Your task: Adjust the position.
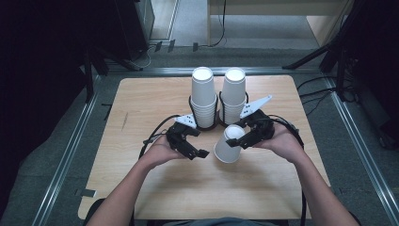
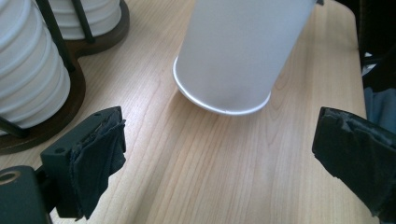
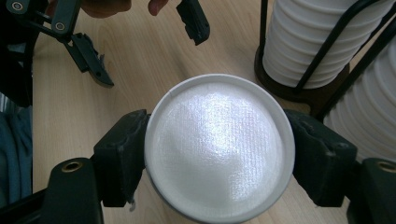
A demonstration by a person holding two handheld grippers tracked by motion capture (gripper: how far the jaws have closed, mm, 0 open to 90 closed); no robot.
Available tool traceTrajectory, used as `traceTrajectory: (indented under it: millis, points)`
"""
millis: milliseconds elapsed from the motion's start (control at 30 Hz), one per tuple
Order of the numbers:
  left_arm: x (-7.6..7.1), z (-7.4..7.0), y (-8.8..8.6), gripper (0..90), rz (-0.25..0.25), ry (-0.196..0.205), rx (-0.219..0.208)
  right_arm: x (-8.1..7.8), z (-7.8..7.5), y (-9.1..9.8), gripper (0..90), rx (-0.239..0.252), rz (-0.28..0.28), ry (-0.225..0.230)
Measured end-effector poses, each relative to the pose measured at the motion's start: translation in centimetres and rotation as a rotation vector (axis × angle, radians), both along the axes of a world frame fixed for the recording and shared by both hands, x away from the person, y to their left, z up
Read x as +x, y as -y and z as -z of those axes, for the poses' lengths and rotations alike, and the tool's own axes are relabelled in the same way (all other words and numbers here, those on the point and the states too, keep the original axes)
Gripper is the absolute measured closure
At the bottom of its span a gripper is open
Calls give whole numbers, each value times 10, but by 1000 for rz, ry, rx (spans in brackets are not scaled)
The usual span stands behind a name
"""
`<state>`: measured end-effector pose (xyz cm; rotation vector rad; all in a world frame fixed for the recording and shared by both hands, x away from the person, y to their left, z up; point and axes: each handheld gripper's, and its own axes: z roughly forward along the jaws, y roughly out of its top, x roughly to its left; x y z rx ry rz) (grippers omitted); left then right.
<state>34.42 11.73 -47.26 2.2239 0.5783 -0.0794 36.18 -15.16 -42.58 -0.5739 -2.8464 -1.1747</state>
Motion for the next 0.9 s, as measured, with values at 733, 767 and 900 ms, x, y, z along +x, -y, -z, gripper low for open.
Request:
traceTrajectory:
  millis: [733, 767, 900]
  points:
    - [4, 9, 19, 0, 74, -9, -44, -1, 4, -24, 262, 41, -58, -34]
    - [4, 10, 20, 0, 72, -6, -40, -2, 4, -24, 262, 46, -57, -36]
    - [6, 13, 23, 0, 92, -20, -61, -4, 0, -24, 261, 63, -59, -34]
